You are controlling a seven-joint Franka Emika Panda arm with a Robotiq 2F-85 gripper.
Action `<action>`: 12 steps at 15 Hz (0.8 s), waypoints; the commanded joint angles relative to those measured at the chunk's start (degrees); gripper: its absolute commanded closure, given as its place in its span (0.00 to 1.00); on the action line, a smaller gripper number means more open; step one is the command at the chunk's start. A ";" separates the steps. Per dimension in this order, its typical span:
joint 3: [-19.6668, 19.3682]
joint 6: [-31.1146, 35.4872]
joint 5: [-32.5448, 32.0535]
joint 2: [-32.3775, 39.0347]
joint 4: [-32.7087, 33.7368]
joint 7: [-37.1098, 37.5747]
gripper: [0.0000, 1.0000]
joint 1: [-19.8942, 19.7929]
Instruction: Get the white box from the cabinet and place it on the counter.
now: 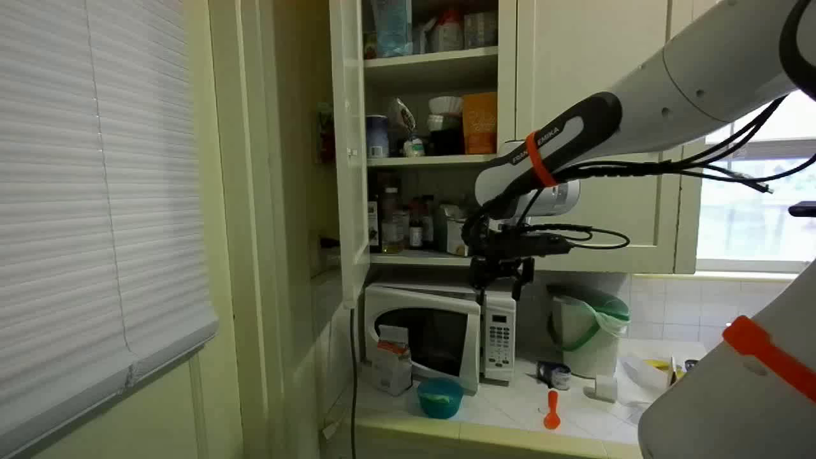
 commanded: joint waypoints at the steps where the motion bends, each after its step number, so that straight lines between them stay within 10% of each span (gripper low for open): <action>1: 0.09 -0.16 0.07 0.01 0.12 -0.07 0.00 -0.11; 7: 0.09 -0.16 0.07 0.01 0.12 -0.07 0.00 -0.11; 12: 1.95 12.98 -0.20 -0.37 1.24 9.46 0.00 -3.07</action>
